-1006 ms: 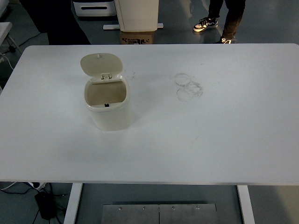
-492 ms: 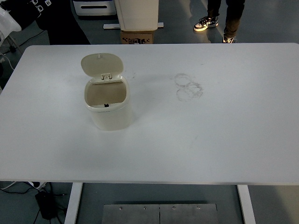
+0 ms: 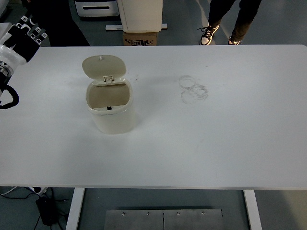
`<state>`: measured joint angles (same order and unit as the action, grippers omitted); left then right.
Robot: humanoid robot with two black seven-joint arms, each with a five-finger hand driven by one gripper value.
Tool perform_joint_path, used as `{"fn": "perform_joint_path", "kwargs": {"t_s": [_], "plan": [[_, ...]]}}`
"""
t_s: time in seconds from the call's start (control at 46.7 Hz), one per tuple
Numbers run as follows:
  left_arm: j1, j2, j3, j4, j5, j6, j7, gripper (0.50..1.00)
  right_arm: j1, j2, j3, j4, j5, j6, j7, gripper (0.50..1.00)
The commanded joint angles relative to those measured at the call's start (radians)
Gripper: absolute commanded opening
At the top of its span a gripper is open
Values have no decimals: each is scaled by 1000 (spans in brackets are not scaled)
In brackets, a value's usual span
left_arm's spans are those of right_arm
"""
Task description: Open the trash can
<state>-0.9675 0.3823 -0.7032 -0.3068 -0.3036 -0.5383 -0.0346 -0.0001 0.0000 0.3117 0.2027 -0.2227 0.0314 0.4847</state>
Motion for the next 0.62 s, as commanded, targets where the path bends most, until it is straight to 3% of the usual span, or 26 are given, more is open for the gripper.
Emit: {"fn": "perform_joint_path", "kwargs": {"t_s": [0.0, 0.171, 0.599], "plan": [[19, -39, -10, 37, 0, -2, -1, 1000, 0, 0, 0, 0, -1, -1, 0, 991], [46, -97, -32, 69, -31, 5, -1, 1000, -1, 0, 0, 0, 2, -1, 0, 991], [47, -103, -32, 80, -43, 6, -14, 1000, 0, 0, 3, 0, 5, -4, 8, 991]]}}
